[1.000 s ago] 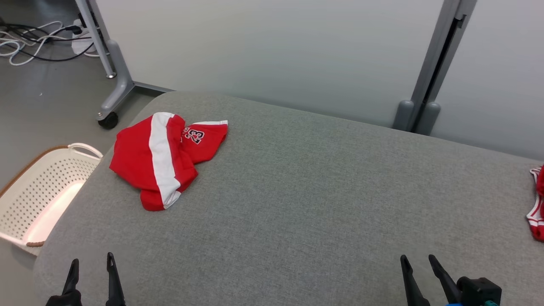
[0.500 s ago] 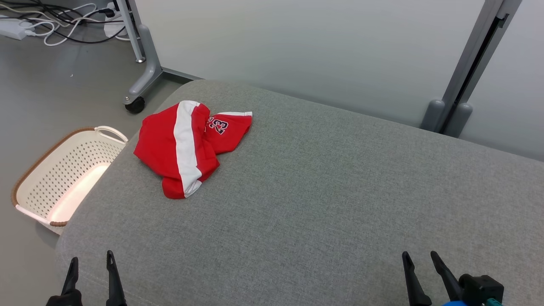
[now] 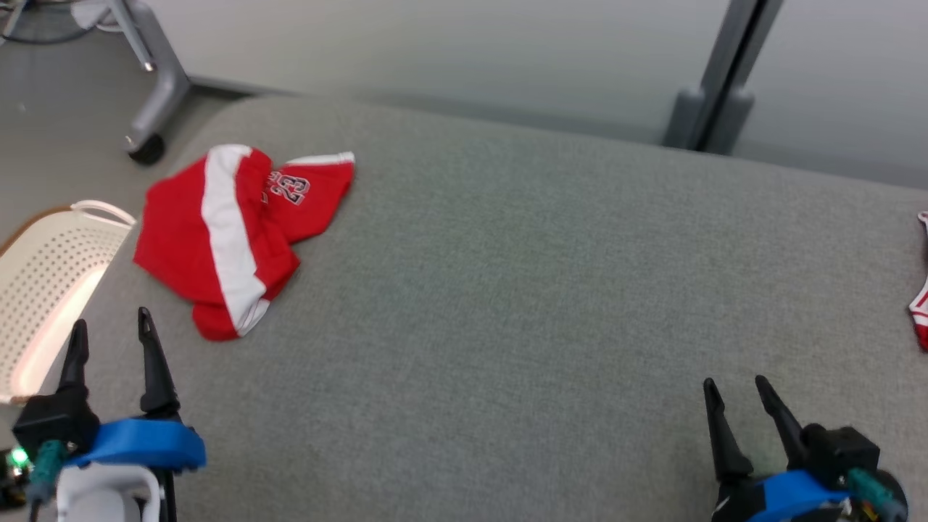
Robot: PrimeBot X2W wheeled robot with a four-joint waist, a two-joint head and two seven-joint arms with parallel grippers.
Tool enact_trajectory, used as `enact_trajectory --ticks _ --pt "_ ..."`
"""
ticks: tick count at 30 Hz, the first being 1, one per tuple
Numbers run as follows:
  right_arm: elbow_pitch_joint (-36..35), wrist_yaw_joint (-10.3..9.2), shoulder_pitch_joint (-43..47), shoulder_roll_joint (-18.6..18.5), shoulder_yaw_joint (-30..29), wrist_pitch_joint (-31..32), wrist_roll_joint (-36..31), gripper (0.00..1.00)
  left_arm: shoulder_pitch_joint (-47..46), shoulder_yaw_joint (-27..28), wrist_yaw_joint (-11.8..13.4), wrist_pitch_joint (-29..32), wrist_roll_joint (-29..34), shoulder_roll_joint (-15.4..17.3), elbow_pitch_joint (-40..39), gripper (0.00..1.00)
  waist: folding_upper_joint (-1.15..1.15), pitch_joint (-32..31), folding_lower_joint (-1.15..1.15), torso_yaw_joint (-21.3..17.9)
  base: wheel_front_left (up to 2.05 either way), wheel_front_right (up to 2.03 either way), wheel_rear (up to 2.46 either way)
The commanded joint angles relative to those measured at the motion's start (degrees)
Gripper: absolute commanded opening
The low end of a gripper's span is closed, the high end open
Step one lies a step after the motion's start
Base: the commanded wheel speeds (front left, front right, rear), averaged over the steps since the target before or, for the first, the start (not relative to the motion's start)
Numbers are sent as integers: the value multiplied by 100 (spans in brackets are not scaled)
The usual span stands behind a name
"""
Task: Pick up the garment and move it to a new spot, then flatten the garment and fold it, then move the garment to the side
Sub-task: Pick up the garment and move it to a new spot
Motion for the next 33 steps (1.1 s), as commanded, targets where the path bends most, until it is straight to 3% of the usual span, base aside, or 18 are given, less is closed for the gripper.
enact_trajectory --ticks 1,10,16,25,31,32,33 --pt "-115 1 -149 -114 -91 -20 -85 100 -424 40 -52 -1 31 137 94 100 -1 198 -1 -137 0 0 0" --pt "-759 1 -639 -459 -342 5 -268 100 -2323 186 -166 -2 75 841 717 100 -1 1325 -1 -871 0 0 0" --pt "-1285 1 -792 -511 -407 133 -332 100 -3352 87 -242 -6 162 1317 1627 100 -1 1902 -1 -1207 0 0 0" --pt "-1811 1 -856 -552 -514 266 -333 100 -4305 -12 -338 358 89 1705 3600 100 -1 2415 -1 -1386 0 0 0" --pt "-1947 1 -776 -512 -567 323 -362 100 -4497 2 -386 710 -53 1713 4505 100 -1 2459 -1 -1373 0 0 0" --pt "-1961 1 -764 -507 -573 319 -364 100 -4533 -16 -407 780 -73 1706 4651 95 -1 2455 -1 -1367 0 0 0" --pt "-1975 1 -762 -503 -578 328 -365 100 -4562 -25 -430 817 -114 1702 4766 71 -1 2448 -1 -1359 0 0 0"
